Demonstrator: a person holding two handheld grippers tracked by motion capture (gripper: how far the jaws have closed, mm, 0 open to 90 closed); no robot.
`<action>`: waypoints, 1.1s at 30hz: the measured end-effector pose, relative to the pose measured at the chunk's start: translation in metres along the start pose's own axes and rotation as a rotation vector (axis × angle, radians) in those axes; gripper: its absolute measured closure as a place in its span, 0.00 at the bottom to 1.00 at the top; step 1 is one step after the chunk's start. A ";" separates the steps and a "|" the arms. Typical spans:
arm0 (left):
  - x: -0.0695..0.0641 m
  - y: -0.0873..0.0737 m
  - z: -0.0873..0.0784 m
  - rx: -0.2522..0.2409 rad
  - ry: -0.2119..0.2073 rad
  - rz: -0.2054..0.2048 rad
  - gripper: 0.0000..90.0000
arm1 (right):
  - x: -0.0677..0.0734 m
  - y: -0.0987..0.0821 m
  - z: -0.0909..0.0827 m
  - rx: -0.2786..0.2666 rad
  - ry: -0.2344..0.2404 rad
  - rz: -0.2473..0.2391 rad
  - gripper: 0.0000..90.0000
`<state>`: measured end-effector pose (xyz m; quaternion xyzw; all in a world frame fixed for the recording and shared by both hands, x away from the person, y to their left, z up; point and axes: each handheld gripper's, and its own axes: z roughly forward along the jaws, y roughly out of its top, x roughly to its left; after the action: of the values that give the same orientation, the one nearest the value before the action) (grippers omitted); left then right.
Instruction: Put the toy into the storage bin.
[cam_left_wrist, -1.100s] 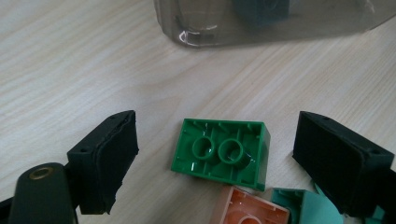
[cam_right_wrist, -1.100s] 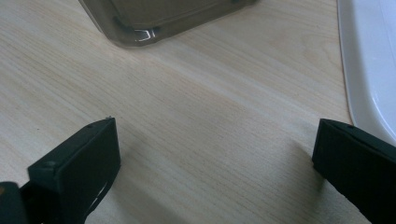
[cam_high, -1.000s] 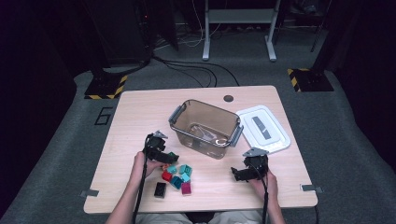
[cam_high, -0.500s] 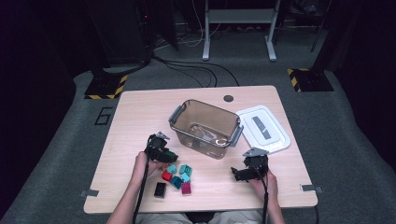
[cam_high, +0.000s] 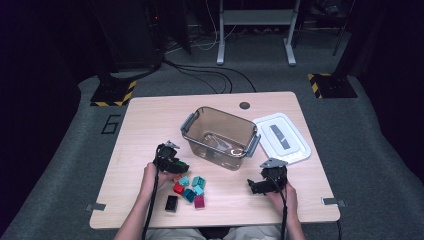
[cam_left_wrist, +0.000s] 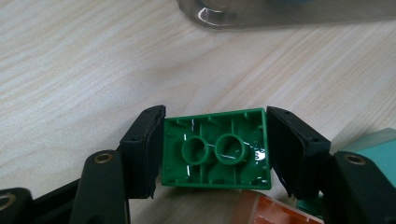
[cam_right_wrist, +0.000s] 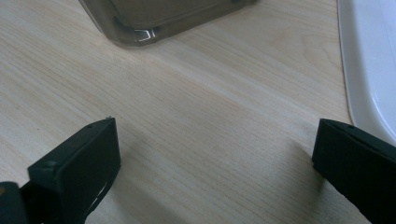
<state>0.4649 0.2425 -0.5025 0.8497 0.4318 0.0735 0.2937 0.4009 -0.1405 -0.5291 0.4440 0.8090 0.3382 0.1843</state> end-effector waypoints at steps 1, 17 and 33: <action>0.000 0.000 0.000 0.000 0.002 0.000 0.44 | 0.000 0.000 0.000 -0.001 -0.001 0.002 0.00; 0.001 0.003 -0.017 -0.057 0.007 -0.005 0.45 | 0.001 0.000 0.000 -0.001 -0.001 0.007 0.00; -0.002 0.014 -0.054 -0.103 0.031 0.014 0.45 | -0.001 -0.001 -0.001 0.002 -0.009 -0.003 0.00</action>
<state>0.4531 0.2581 -0.4501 0.8352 0.4258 0.1111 0.3299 0.4001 -0.1417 -0.5294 0.4444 0.8091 0.3354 0.1880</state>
